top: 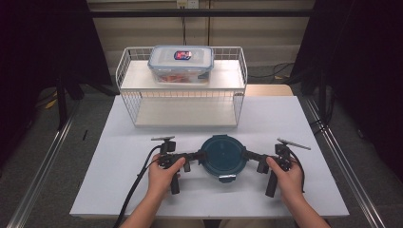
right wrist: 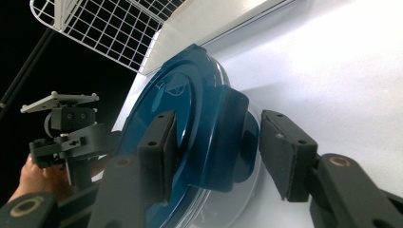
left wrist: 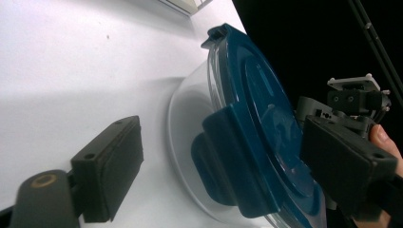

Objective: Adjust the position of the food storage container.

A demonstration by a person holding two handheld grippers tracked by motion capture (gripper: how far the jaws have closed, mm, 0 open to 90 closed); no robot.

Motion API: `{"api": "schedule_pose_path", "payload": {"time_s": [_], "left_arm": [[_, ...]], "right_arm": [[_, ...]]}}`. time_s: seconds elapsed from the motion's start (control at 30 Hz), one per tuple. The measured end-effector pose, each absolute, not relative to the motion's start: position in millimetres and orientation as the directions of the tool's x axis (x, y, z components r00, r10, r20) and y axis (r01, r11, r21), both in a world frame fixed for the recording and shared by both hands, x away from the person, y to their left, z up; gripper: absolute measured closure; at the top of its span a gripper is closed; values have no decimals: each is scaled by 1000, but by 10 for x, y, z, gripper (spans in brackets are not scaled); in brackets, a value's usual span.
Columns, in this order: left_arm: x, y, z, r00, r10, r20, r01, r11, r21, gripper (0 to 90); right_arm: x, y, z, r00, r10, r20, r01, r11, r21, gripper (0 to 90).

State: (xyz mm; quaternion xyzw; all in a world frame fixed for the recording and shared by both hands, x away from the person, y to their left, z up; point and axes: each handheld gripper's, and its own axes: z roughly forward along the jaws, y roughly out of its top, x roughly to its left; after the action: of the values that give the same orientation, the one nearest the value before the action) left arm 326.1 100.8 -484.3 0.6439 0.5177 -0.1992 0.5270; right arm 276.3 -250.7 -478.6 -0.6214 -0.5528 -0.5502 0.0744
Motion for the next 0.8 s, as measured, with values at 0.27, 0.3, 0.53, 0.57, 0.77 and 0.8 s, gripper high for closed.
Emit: {"api": "schedule_pose_path", "payload": {"time_s": [0.27, 0.3, 0.53, 0.57, 0.77, 0.8], "left_arm": [[3257, 994, -4854, 374, 443, -815, 884, 94, 457, 272], [3252, 989, -4853, 372, 446, -814, 886, 92, 455, 281], [3258, 981, -4880, 384, 431, -817, 888, 71, 455, 327], [3260, 983, -4881, 388, 433, -814, 885, 69, 460, 333], [3234, 945, -4878, 364, 411, -836, 901, 73, 429, 364], [3237, 944, -4886, 376, 416, -828, 894, 72, 442, 362]], "right_arm": [[2754, -2521, -4820, -184, 568, 802, 782, -409, 469, 484], [2754, -2523, -4826, -181, 563, 806, 783, -413, 465, 483], [2743, -2501, -4826, -168, 561, 811, 787, -420, 453, 470], [2737, -2500, -4824, -158, 560, 813, 791, -421, 443, 469], [2731, -2501, -4829, -146, 549, 823, 795, -430, 428, 470], [2729, -2500, -4829, -145, 550, 823, 794, -431, 428, 471]]}}
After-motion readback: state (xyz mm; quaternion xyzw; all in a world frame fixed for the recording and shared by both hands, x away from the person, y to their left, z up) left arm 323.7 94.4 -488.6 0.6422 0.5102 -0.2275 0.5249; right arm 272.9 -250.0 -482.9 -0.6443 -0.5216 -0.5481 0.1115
